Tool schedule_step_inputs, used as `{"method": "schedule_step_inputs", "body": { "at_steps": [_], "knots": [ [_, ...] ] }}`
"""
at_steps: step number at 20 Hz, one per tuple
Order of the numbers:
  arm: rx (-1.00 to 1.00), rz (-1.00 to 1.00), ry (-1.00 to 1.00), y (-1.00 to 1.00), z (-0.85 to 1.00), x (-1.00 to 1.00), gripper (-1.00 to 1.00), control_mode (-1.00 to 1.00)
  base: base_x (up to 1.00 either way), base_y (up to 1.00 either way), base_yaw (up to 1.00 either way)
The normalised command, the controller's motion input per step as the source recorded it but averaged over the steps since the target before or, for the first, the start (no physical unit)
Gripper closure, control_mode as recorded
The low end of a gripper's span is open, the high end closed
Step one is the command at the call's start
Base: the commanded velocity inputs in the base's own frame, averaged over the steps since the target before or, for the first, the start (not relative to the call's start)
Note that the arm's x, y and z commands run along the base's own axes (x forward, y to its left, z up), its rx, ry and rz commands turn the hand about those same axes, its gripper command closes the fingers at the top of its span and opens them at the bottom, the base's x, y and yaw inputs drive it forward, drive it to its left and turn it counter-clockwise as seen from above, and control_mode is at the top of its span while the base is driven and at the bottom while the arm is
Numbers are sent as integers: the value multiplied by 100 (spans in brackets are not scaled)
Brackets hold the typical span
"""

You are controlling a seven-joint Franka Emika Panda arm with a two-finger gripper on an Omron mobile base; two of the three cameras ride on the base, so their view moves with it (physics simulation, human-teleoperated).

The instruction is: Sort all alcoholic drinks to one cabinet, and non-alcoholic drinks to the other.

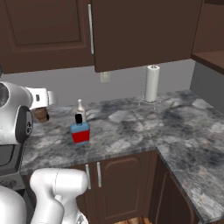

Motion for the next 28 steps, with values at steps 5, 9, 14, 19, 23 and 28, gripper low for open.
{"method": "schedule_step_inputs", "body": {
  "at_steps": [5,9,14,19,23,28],
  "knots": [
    [0,-4,7,-36,19,-48,100,-100,0,0,0],
    [-2,-3,2,-34,3,-32,100,-100,0,0,0],
    [-1,-2,-1,-13,6,-21,100,-100,0,0,0],
    [0,-2,-1,-6,7,-25,100,-100,0,0,0],
    [0,-1,0,-10,6,-28,100,-100,0,0,0],
    [0,-1,0,-9,2,-24,100,-100,0,0,0]
  ]
}}
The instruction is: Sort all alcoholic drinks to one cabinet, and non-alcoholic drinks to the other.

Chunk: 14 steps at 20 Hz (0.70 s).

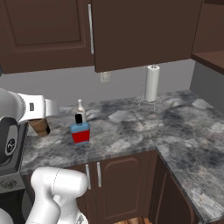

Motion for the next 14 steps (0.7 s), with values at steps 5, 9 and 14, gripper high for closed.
{"method": "schedule_step_inputs", "body": {
  "at_steps": [5,9,14],
  "knots": [
    [0,-1,0,0,0,-2,100,-100,0,0,0],
    [0,0,0,0,0,0,100,100,0,0,0],
    [0,0,0,0,0,0,100,100,-2,-24,-8]
  ]
}}
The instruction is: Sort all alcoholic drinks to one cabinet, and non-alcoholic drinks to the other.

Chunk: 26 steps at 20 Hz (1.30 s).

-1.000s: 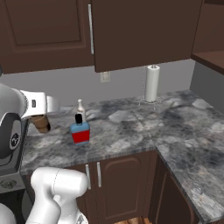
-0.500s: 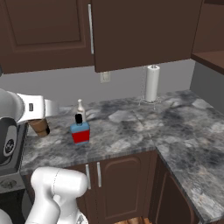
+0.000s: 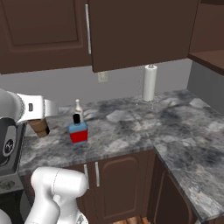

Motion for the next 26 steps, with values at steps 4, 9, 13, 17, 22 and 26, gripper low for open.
{"method": "schedule_step_inputs", "body": {
  "at_steps": [4,9,13,17,22,26],
  "knots": [
    [0,0,0,0,0,0,100,100,-11,-48,-24],
    [0,0,0,0,0,0,100,100,-6,-41,-29],
    [0,0,0,0,0,0,100,100,-1,-39,-32],
    [0,0,0,0,0,0,100,100,1,-35,-37],
    [0,0,0,0,0,0,100,100,0,-29,-39],
    [0,0,0,0,0,0,100,100,5,-24,-38]
  ]
}}
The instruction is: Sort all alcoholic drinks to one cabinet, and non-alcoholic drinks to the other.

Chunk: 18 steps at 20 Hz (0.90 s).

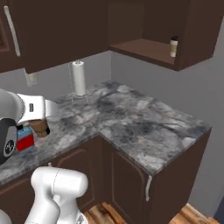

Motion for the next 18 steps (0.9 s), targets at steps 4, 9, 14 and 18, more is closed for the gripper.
{"method": "schedule_step_inputs", "body": {
  "at_steps": [4,9,14,18],
  "knots": [
    [0,0,0,0,0,0,100,100,6,-16,-39],
    [0,0,0,0,0,0,100,100,15,-1,-38],
    [0,0,0,0,0,0,100,100,33,6,-35],
    [0,0,0,0,0,0,100,100,39,12,-33]
  ]
}}
